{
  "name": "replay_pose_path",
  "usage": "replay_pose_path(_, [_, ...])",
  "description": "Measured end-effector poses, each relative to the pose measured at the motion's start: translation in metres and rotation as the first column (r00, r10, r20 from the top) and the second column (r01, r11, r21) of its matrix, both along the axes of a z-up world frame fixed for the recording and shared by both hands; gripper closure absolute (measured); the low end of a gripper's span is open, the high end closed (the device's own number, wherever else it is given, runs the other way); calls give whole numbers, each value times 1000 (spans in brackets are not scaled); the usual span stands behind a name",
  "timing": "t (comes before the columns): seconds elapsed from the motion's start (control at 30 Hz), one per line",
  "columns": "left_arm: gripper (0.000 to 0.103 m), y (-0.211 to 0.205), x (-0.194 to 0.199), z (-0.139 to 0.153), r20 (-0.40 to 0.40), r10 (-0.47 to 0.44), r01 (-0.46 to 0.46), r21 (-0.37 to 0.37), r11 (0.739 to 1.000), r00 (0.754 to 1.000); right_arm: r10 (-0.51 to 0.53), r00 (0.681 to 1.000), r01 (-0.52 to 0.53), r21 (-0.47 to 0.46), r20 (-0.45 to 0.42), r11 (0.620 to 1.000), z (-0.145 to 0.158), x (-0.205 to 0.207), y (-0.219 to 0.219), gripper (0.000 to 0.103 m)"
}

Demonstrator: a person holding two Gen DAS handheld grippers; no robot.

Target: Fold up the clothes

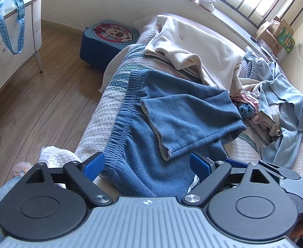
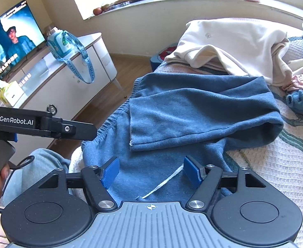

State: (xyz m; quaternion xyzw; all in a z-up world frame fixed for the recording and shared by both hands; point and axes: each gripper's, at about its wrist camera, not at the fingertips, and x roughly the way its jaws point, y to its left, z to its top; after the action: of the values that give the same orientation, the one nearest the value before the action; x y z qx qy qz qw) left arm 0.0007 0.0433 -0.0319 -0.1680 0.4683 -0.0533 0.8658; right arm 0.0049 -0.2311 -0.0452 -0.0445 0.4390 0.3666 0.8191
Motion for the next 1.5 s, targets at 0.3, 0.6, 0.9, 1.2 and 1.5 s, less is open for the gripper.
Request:
replay_pose_path(0.3, [14,-8,10,4,16,-28,27,23,999,999,-103,993,104,-14,57,994,10,9,-41,32])
replay_pose_path(0.6, [17,-31,48,-4,40,-106,103,86,991,994,-237,955,245,-26,176,969,29,67,-85,32])
replay_pose_path(0.9, [49,-45,89,-34,-23,-131,133,143,981,991,-183,973,197,-95,138,976,12,143,-53,56])
replay_pose_path(1.2, [92,-47,103,-39,-31,-172,174,131,976,985,-136,985,154,-200,103,967,-24,177,-17,68])
replay_pose_path(1.5, [93,-47,109,-39,-29,-205,207,108,972,978,-158,985,168,-192,64,967,-41,191,-10,84])
